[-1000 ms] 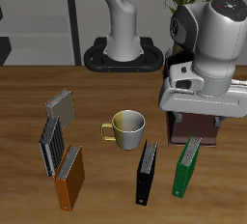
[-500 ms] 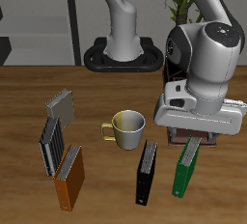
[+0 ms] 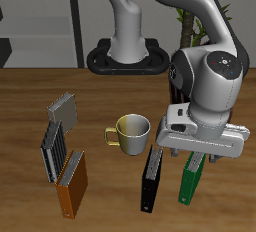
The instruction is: Place the green book into the left desk caddy's left compartment
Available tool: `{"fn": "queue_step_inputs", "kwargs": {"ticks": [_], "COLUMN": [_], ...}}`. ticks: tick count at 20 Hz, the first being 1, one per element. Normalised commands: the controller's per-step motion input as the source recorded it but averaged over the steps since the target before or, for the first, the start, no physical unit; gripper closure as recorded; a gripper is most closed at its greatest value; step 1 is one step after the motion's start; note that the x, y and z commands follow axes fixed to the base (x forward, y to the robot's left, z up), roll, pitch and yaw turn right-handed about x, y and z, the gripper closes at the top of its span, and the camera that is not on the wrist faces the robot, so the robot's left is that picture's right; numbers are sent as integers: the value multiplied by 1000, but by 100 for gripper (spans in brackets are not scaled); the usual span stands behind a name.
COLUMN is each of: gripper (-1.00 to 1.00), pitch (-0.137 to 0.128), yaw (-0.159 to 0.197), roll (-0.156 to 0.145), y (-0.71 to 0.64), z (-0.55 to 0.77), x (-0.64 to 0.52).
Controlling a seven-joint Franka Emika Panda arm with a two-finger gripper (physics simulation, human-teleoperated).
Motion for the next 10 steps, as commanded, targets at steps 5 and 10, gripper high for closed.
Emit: {"fn": "queue_step_inputs", "kwargs": {"ticks": [5, 10], "gripper": [-100, 100], "pitch": [56, 31], "yaw": [-3, 5], "roll": [21, 11], "y": [-6, 76], "z": [-455, -247], "x": [70, -19]}}
